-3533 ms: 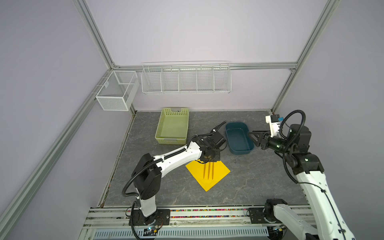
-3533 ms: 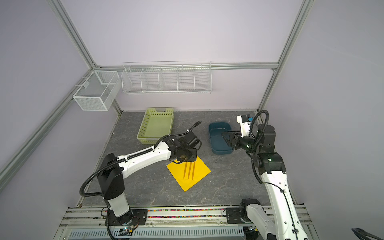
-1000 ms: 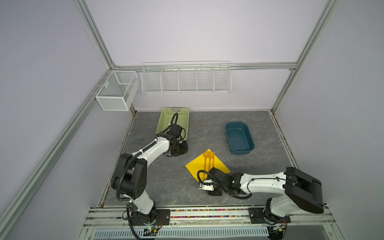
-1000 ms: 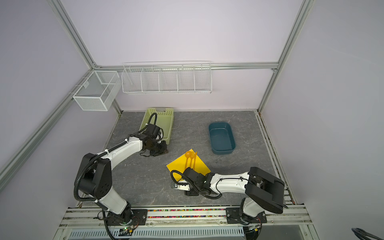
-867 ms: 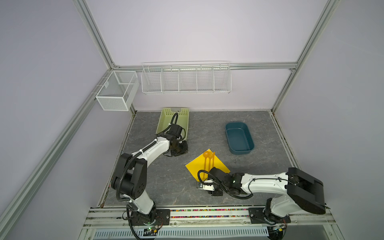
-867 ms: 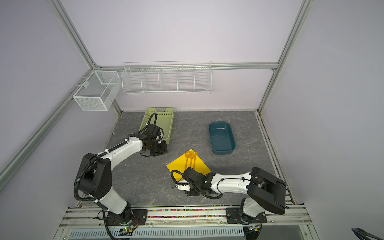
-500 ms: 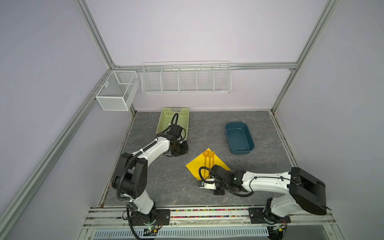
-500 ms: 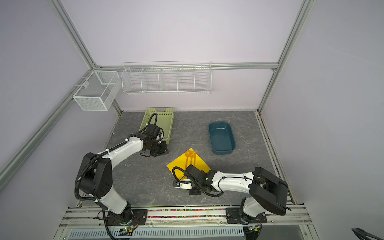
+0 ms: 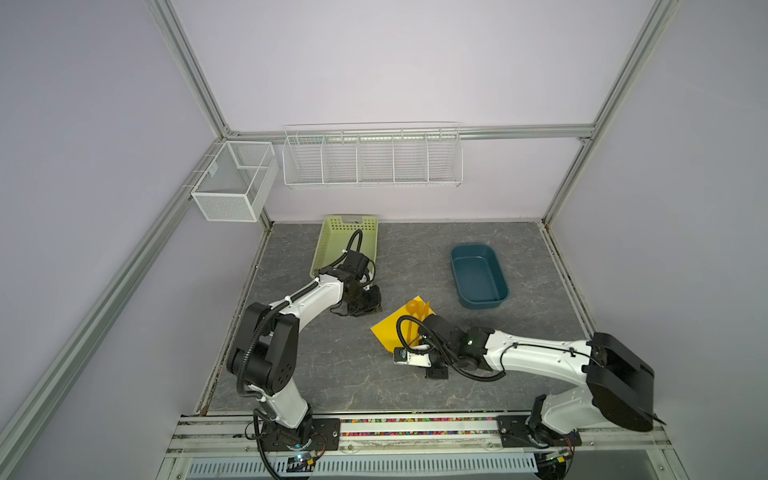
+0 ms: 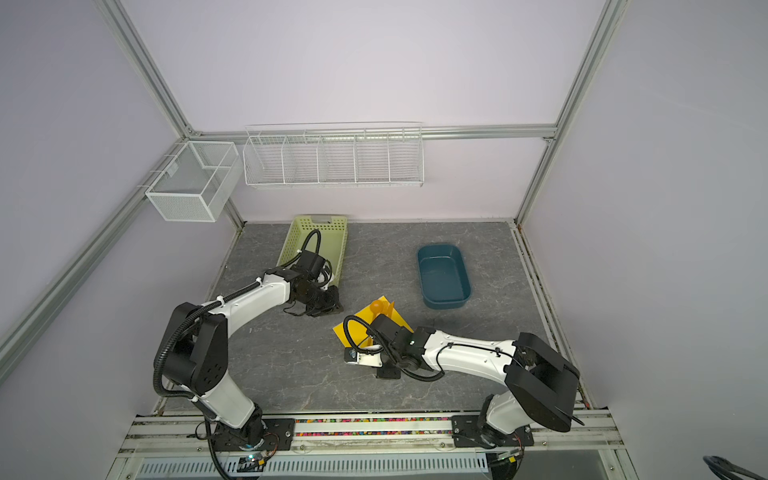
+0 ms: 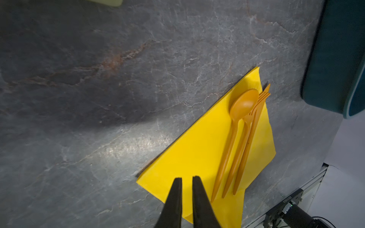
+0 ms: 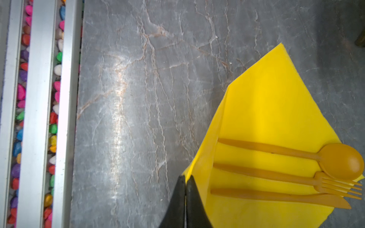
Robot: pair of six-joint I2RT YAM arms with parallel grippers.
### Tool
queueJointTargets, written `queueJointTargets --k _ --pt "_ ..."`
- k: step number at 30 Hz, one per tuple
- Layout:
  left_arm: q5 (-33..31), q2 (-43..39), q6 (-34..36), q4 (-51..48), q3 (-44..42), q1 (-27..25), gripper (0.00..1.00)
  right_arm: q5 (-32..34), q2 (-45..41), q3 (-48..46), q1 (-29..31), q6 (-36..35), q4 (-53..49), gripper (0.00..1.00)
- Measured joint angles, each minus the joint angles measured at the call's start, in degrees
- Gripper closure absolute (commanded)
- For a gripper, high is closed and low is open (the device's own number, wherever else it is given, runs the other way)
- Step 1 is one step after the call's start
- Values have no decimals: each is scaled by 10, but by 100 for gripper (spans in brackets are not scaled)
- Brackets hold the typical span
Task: Place the utensils on the paper napkin and roll it up
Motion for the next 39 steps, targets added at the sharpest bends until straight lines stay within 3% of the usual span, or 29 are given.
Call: queueJointTargets --k 39 --pt "21 6 14 4 -68 -12 90 -68 132 146 -91 -59 -111 92"
